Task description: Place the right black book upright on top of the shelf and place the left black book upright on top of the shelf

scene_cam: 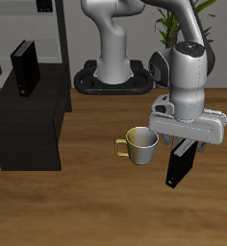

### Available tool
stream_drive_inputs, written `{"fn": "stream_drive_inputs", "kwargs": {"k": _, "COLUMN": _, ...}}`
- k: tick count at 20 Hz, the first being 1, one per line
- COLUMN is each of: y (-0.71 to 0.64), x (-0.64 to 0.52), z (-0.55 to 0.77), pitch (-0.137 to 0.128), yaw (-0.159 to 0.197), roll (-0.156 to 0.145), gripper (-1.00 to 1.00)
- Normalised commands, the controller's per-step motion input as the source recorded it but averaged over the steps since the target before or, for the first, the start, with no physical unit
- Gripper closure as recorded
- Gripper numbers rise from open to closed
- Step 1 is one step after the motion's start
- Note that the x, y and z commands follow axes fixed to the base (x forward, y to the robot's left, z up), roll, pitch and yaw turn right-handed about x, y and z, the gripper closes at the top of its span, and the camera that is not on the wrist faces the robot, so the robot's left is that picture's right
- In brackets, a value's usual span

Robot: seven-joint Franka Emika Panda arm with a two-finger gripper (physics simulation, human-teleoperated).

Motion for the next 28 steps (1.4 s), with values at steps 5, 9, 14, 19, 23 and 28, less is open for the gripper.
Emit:
{"fn": "stream_drive_inputs", "kwargs": {"k": 5, "y": -0.05, "x": 0.02, "z": -0.2, "pitch": 0.026, "yaw": 0.006, "roll": -0.003, "gripper": -1.0}}
{"fn": "stream_drive_inputs", "kwargs": {"k": 9, "y": -0.03, "x": -0.01, "z": -0.27, "pitch": 0.059, "yaw": -0.04, "roll": -0.012, "gripper": -1.0}}
{"fn": "stream_drive_inputs", "kwargs": {"k": 14, "y": 0.06, "x": -0.01, "z": -0.19, "pitch": 0.023, "yaw": 0.005, "roll": 0.02, "gripper": 1.0}}
{"fn": "stream_drive_inputs", "kwargs": {"k": 19, "y": -0.01, "x": -0.01, "z": -0.06, "pitch": 0.012, "yaw": -0.003, "roll": 0.013, "gripper": 1.0}}
{"fn": "stream_drive_inputs", "kwargs": {"k": 23, "y": 0.01, "x": -0.06, "z": 0.23, "pitch": -0.023, "yaw": 0.016, "roll": 0.015, "gripper": 1.0}}
{"fn": "stream_drive_inputs", "kwargs": {"k": 28, "y": 0.09, "x": -0.17, "z": 0.55, "pitch": 0.002, "yaw": 0.046, "roll": 0.051, "gripper": 1.0}}
